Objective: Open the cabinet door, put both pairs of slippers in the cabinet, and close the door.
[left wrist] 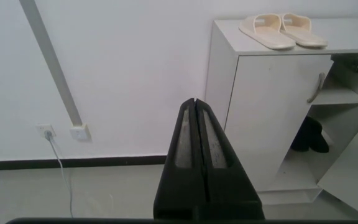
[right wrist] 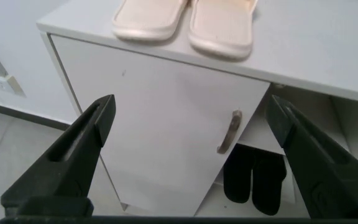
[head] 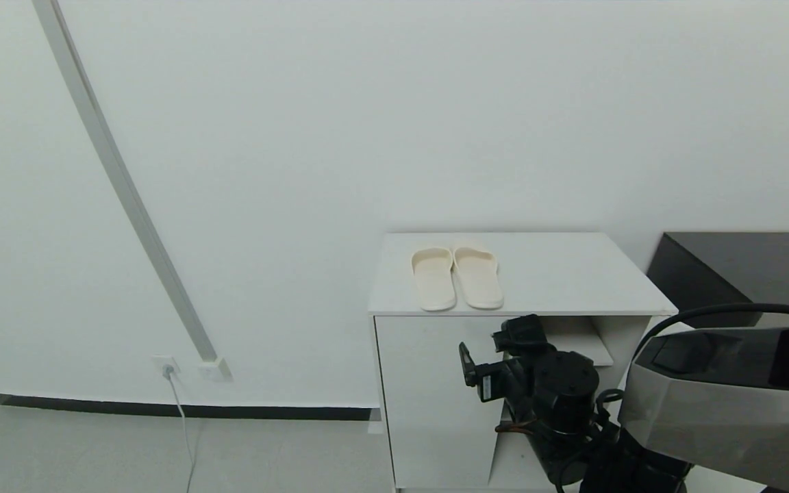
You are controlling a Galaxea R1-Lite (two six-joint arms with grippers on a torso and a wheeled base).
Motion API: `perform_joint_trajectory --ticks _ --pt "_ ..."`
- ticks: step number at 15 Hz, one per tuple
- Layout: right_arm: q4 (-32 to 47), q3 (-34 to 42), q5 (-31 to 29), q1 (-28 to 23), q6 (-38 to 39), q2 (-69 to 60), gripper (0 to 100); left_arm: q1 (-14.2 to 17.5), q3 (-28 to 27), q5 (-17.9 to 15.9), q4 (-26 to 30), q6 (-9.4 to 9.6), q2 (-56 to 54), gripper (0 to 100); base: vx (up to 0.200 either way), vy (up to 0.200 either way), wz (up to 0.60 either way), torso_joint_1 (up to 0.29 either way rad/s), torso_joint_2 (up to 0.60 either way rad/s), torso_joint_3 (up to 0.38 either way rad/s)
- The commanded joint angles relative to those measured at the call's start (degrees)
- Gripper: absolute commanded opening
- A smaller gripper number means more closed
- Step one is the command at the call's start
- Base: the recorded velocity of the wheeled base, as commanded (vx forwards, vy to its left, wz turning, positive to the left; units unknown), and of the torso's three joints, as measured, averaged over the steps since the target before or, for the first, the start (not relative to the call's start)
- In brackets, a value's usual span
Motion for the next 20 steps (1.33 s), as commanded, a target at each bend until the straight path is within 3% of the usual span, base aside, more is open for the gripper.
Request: perform_joint_trajectory --ticks 1,9,16,18,20 --pt "-0.1 -0.1 0.0 -0.4 0.0 0.1 100 0.0 0.0 0.0 0.1 0.04 0.0 0 0.0 0.0 0.0 0.178 -0.34 -0.178" --pt "0.4 -1.7 5.1 -1.6 -1.2 -3.6 100 0.0 0.0 0.0 0.0 0.04 0.0 0 0.0 0.0 0.0 0.053 -0.12 -0.059" --pt "39.5 -20.3 4.4 -0.8 8.8 -12.9 100 0.0 0.0 0.0 0.1 0.22 0.0 0 0.0 0.0 0.0 0.0 0.0 0.0" --pt "45.9 -23.5 3.2 0.1 11.5 -12.6 100 0.0 0.0 0.0 0.1 0.13 0.0 0 0.0 0.0 0.0 0.0 0.0 0.0" --pt "46.7 -23.9 3.1 0.3 12.6 -11.7 100 0.0 0.0 -0.1 0.1 0.22 0.0 0 0.2 0.0 0.0 0.0 0.0 0.005"
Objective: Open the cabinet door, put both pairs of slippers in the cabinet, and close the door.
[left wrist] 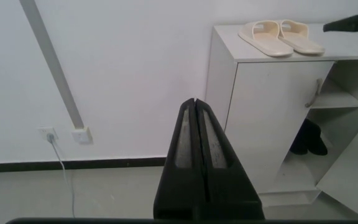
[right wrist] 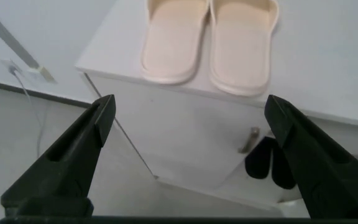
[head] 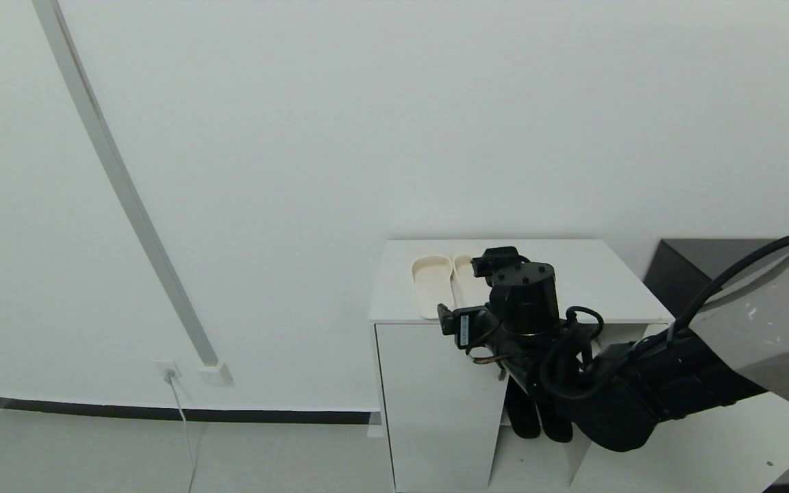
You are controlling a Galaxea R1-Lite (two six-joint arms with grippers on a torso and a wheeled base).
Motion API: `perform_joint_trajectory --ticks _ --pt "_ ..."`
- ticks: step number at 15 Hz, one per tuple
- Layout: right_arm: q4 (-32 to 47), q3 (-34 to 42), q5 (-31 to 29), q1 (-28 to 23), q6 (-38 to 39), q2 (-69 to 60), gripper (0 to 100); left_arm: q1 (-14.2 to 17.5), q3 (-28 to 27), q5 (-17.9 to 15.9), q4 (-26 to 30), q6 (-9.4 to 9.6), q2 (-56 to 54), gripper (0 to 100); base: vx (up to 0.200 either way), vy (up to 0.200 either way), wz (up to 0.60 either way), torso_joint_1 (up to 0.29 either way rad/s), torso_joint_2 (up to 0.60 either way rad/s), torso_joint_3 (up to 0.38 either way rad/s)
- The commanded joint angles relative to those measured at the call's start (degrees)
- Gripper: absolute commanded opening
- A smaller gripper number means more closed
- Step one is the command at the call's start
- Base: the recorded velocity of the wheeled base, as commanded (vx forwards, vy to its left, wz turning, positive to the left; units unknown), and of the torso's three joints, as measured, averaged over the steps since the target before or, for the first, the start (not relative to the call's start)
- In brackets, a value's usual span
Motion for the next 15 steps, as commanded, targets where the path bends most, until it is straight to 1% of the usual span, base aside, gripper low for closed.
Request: perform_joint_trajectory --ticks 1,7,11,15 --pt "-0.1 -0.7 -0.1 0.2 0.3 0.6 100 0.0 0.0 0.1 0.0 0.02 0.0 0 0.2 0.0 0.0 -0.012 -0.01 0.007" --pt "-0.9 -0.7 -0.4 0.2 1.8 5.5 100 0.0 0.0 0.0 0.0 0.02 0.0 0 0.2 0.0 0.0 0.009 0.0 0.004" --pt "-1.5 -3.4 -0.4 0.0 1.8 10.1 100 0.0 0.0 0.1 0.0 -0.07 0.0 0 0.2 0.0 0.0 0.0 0.0 -0.001" --pt "-1.5 -5.3 -0.4 -0.4 1.8 12.5 100 0.0 0.0 0.1 -0.1 -0.15 0.0 0 0.0 0.0 0.0 0.0 0.0 0.0"
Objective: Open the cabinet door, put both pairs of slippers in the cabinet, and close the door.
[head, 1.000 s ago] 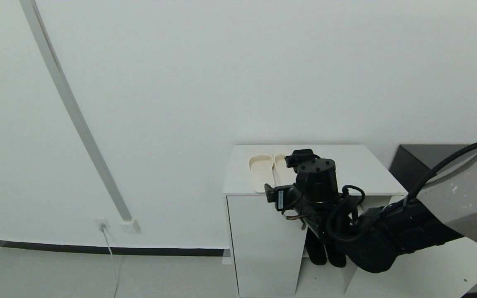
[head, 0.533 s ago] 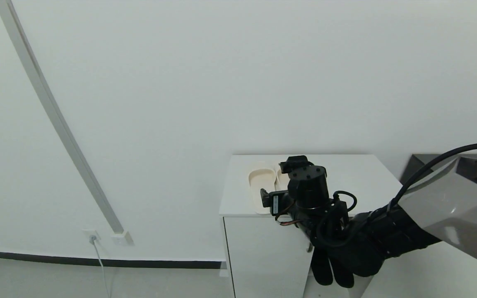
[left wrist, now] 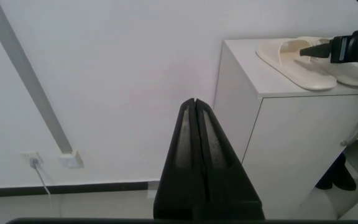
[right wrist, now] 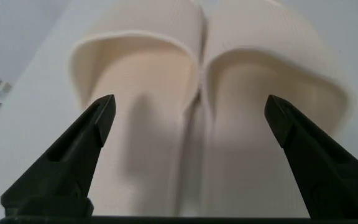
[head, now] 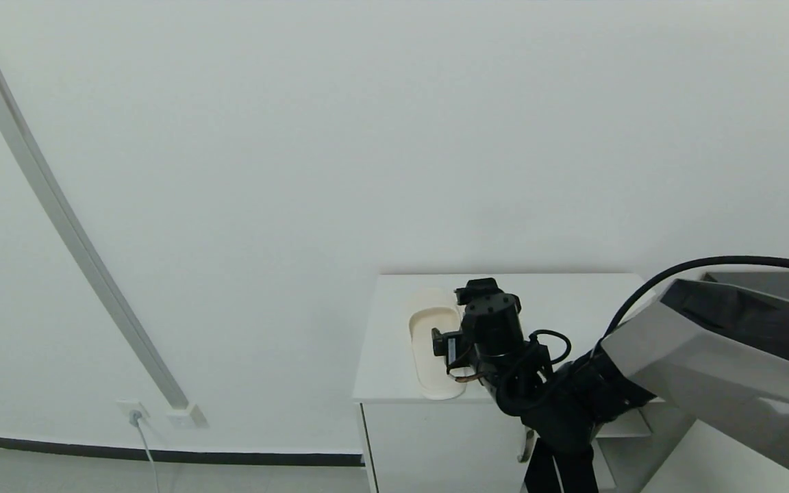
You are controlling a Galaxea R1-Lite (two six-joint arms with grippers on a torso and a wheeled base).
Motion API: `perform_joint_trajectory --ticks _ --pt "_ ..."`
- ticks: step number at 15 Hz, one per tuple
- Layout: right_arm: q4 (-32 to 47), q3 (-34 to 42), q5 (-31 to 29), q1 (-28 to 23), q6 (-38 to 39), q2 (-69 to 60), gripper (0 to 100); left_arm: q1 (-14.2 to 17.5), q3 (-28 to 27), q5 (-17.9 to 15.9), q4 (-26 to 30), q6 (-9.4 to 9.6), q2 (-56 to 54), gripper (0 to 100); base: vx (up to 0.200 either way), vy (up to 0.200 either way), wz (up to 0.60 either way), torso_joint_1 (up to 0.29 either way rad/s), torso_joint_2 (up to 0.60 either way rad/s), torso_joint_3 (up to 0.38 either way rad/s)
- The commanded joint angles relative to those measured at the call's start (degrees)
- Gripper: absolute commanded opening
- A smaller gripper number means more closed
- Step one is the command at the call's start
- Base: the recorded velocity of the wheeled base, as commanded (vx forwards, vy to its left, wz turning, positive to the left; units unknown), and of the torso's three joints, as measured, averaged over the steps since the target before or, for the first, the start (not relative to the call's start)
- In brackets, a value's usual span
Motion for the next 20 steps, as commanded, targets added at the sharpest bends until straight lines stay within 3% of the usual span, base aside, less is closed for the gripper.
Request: perform_joint_trajectory --ticks 1,12,13,18,20 --pt "0.0 -1.7 0.0 -0.5 0.0 2.1 100 0.0 0.0 0.0 0.1 -0.03 0.0 0 0.0 0.0 0.0 0.0 0.0 0.0" --pt "3.5 -18.3 -0.9 -4.1 -0.5 12.3 100 0.0 0.0 0.0 0.0 -0.03 0.0 0 0.0 0.0 0.0 0.0 0.0 0.0" --pt "3.5 -18.5 -0.9 -4.1 -0.6 12.3 0 0.0 0.0 0.0 0.1 -0.03 0.0 0 0.0 0.0 0.0 0.0 0.0 0.0" --pt "3.1 -18.5 -1.6 -4.1 -0.8 11.9 0 0.0 0.0 0.0 0.0 -0.03 0.0 0 0.0 0.0 0.0 0.0 0.0 0.0" --pt "2.6 -15.1 -2.4 -4.0 -0.7 8.5 0 0.0 0.0 0.0 0.1 -0.03 0.0 0 0.0 0.0 0.0 0.0 0.0 0.0"
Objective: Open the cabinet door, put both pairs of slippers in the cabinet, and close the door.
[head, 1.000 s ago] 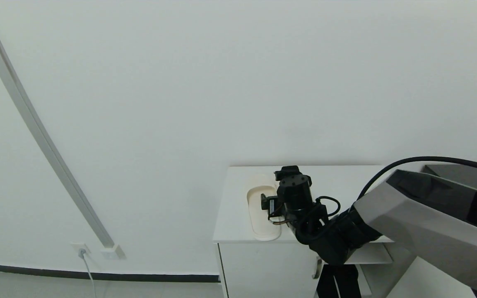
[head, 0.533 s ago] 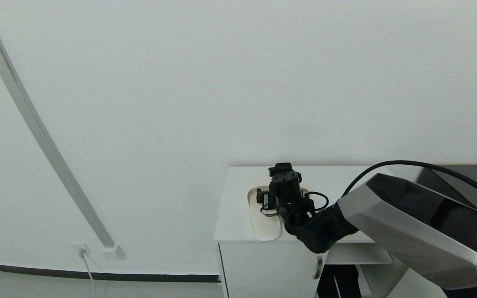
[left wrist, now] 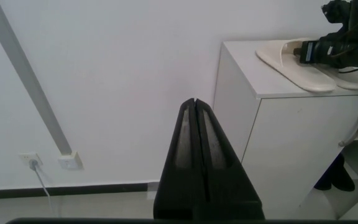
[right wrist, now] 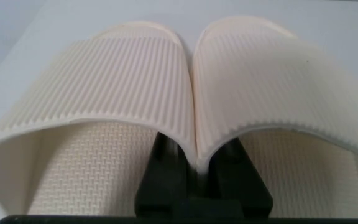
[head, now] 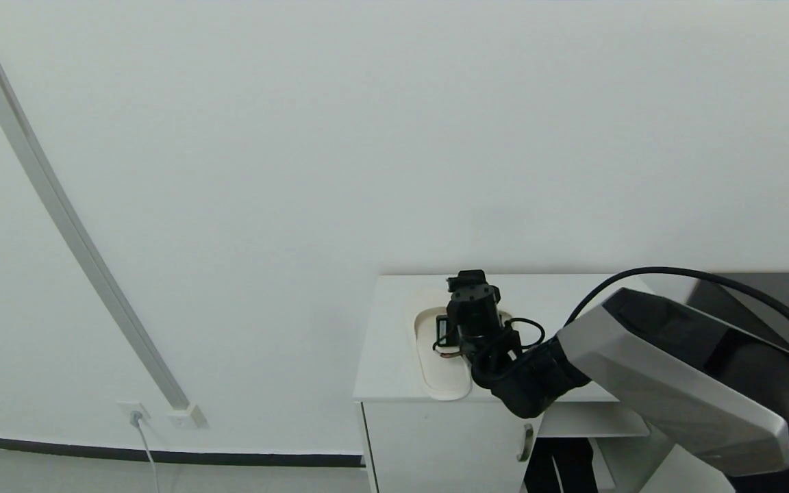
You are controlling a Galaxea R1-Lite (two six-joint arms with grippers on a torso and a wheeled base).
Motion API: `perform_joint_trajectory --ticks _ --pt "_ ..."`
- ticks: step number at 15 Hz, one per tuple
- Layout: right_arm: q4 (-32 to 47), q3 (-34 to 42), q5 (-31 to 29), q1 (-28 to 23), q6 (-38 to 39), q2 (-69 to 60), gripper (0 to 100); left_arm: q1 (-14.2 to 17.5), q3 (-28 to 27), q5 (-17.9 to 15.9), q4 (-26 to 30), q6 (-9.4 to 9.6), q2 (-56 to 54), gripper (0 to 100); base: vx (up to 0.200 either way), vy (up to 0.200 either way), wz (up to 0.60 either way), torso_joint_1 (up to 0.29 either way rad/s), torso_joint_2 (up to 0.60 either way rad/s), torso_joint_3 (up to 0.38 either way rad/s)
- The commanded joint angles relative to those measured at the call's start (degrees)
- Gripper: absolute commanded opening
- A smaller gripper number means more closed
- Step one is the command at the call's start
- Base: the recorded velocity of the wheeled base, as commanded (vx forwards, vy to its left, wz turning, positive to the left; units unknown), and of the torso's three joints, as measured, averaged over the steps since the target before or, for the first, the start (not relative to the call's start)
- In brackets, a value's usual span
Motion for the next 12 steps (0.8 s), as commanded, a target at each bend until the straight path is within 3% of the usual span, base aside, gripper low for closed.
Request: perform_joint_trajectory --ticks 1,5,7,8,10,12 --pt "-1.3 5.0 0.2 0.2 0.0 -5.2 0 0.0 0.0 0.0 0.0 0.04 0.0 0 0.0 0.0 0.0 0.0 0.0 0.0" --pt "-10.7 25.7 3.4 0.9 -3.5 -21.7 0 0.0 0.0 0.0 0.0 0.04 0.0 0 0.0 0.0 0.0 0.0 0.0 0.0" --pt "-14.4 33.5 6.7 0.9 -4.3 -27.1 0 0.0 0.0 0.0 0.0 0.13 0.0 0 0.0 0.0 0.0 0.0 0.0 0.0" --pt "-16.1 40.7 11.2 0.9 -4.3 -32.4 0 0.0 0.0 0.1 0.0 -0.05 0.0 0 0.0 0.0 0.0 0.0 0.0 0.0" --pt "-16.2 47.6 17.6 1.2 -4.3 -38.6 0 0.0 0.0 0.1 0.0 -0.22 0.0 0 0.0 0.0 0.0 0.0 0.0 0.0" --pt "-16.0 49.1 19.2 2.4 -4.2 -39.9 0 0.0 0.0 0.3 0.0 -0.4 0.0 0 0.0 0.0 0.0 0.0 0.0 0.0"
